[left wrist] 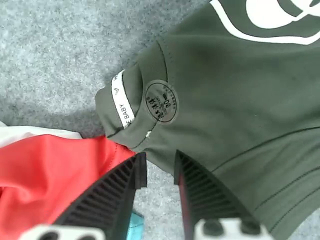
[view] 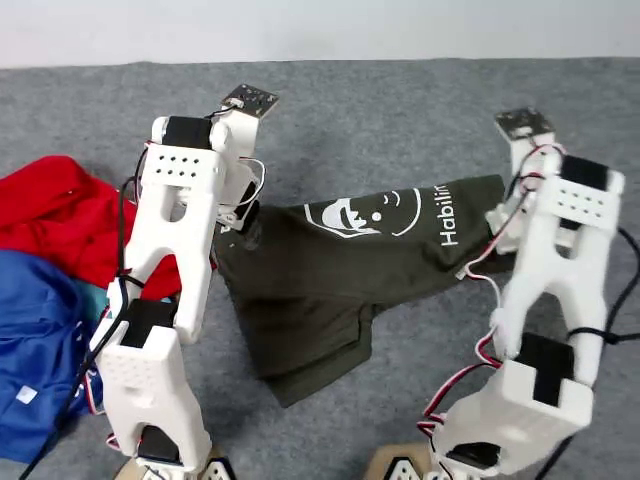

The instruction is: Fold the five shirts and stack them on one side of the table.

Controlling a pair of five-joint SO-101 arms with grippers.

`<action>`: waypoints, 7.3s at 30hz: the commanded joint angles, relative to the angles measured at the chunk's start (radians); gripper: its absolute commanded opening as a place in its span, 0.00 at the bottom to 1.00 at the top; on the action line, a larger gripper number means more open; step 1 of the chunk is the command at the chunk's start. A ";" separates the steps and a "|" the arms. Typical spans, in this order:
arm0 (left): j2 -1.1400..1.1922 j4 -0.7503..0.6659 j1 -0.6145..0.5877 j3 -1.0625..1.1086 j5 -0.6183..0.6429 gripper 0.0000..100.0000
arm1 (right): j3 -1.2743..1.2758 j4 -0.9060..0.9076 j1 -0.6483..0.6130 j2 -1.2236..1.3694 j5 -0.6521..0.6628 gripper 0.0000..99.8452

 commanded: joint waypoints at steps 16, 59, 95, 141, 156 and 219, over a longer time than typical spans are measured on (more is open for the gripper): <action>-0.069 0.031 0.000 -0.007 0.009 0.11 | -0.015 -0.226 -0.104 -0.062 0.006 0.01; -0.348 -0.183 0.098 0.728 -0.018 0.22 | 0.008 -0.162 0.013 0.015 0.034 0.01; -0.034 -0.204 0.244 0.783 -0.032 0.06 | 0.008 -0.148 0.013 0.012 0.037 0.01; -0.296 0.031 0.250 0.593 -0.120 0.01 | 0.008 -0.148 0.008 0.013 0.034 0.01; -0.413 0.031 0.241 0.588 -0.114 0.09 | 0.008 -0.148 0.008 0.015 0.034 0.01; -0.402 0.008 0.241 0.753 -0.115 0.06 | 0.008 -0.148 -0.015 0.015 0.014 0.01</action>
